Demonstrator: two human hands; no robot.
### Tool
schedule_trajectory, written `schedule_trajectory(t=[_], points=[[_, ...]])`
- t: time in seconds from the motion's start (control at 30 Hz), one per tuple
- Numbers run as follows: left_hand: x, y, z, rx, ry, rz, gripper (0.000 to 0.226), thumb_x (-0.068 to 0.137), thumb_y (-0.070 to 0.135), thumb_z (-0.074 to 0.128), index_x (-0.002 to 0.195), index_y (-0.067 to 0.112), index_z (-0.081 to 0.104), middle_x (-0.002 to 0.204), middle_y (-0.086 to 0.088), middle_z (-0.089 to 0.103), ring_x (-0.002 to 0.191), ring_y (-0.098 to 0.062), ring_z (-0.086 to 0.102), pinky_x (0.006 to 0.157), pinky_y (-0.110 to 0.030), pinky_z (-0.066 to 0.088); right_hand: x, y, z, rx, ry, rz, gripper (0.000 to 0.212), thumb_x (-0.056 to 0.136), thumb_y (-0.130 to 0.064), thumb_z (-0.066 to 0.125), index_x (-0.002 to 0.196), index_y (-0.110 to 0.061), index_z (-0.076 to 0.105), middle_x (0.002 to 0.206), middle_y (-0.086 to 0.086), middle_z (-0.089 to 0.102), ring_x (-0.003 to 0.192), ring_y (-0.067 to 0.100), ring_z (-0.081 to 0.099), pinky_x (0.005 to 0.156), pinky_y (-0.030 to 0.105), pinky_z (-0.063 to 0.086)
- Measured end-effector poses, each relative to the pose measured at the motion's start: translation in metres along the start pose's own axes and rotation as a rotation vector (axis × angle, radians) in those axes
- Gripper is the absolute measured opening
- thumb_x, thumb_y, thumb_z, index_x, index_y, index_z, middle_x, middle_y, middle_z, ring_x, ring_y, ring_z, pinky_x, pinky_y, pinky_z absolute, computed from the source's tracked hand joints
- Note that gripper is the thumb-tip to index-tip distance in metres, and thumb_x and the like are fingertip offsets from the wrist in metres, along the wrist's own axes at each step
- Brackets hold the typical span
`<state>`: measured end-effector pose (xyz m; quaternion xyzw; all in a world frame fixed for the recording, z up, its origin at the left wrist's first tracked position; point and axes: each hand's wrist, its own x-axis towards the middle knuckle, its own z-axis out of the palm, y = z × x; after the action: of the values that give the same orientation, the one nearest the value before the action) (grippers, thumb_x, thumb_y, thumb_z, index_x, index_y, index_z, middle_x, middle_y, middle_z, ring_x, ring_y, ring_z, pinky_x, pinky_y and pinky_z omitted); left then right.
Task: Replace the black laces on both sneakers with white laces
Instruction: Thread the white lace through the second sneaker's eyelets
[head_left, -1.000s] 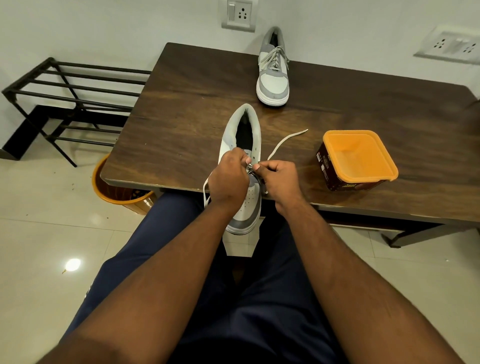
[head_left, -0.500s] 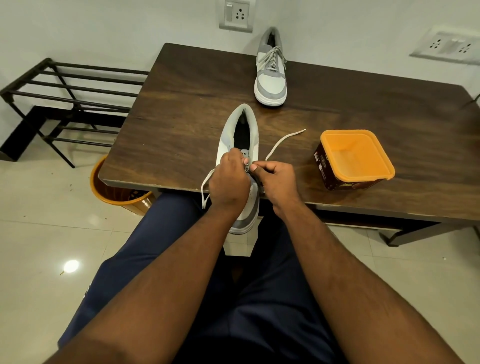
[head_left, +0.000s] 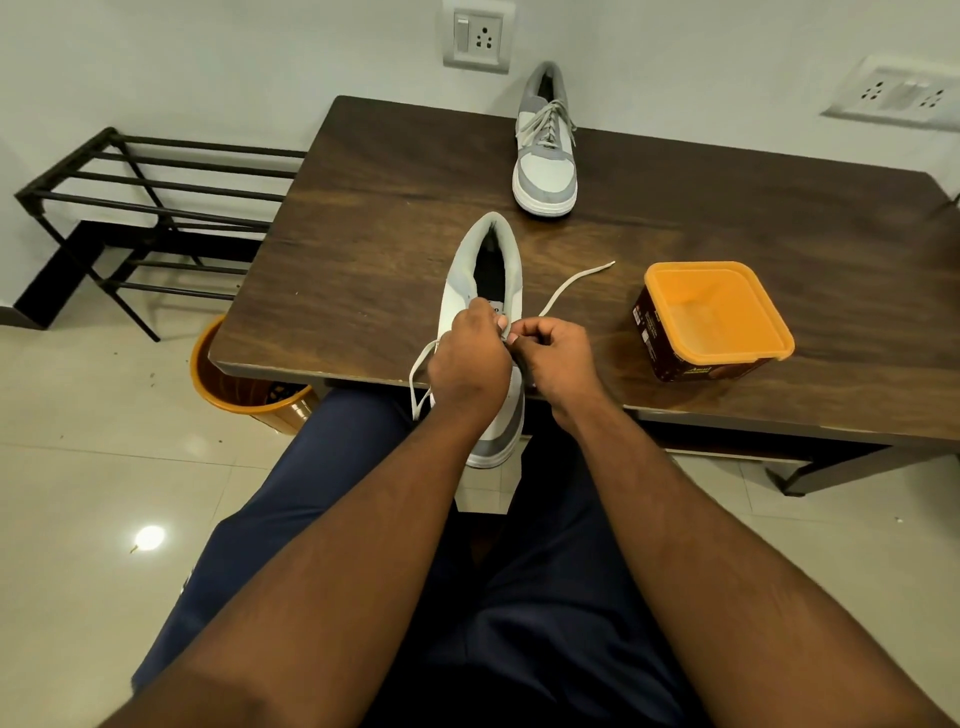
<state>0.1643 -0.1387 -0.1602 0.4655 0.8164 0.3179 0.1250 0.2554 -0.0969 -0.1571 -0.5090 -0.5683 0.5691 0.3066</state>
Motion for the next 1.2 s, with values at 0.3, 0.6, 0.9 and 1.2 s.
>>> schedule_trajectory(t=[0.3,0.6,0.9,1.2], points=[[0.004,0.001,0.006,0.075,-0.014,-0.036,0.017,0.1,0.02,0.038,0.109,0.011,0.05,0.108,-0.011,0.061,0.092,-0.035,0.061,0.069,-0.04,0.042,0.013,-0.006,-0.012,-0.077,-0.128,-0.043,0.007,0.091,-0.005,0.063,0.09,0.001,0.067,0.072,0.008,0.061,0.059,0.01,0.053,0.055,0.024,0.045],[-0.013,-0.024,0.011,0.09,0.179,0.158,0.029,0.103,0.033,0.045,0.118,0.014,0.062,0.107,-0.01,0.055,0.076,-0.029,0.062,0.057,-0.034,0.044,0.026,-0.019,-0.026,0.095,-0.17,0.166,0.02,0.103,-0.009,0.037,0.087,-0.018,0.045,0.078,0.008,0.068,0.062,0.016,0.064,0.06,0.031,0.053],[-0.013,-0.039,0.018,0.136,0.277,0.158,0.036,0.092,0.045,0.057,0.123,0.026,0.062,0.141,-0.011,0.048,0.132,-0.034,0.043,0.098,-0.056,0.035,0.025,-0.033,-0.022,0.362,0.172,0.312,0.028,0.098,-0.038,0.053,0.094,-0.01,0.055,0.082,0.012,0.066,0.067,0.021,0.067,0.061,0.034,0.061],[-0.01,-0.044,0.02,-0.081,0.175,0.189,0.047,0.092,0.045,0.046,0.132,0.022,0.054,0.145,-0.006,0.049,0.141,-0.017,0.036,0.118,-0.053,0.012,-0.002,-0.017,0.006,0.113,0.005,0.19,0.01,0.092,-0.01,0.063,0.083,-0.007,0.068,0.071,0.002,0.066,0.052,0.005,0.059,0.048,0.018,0.048]])
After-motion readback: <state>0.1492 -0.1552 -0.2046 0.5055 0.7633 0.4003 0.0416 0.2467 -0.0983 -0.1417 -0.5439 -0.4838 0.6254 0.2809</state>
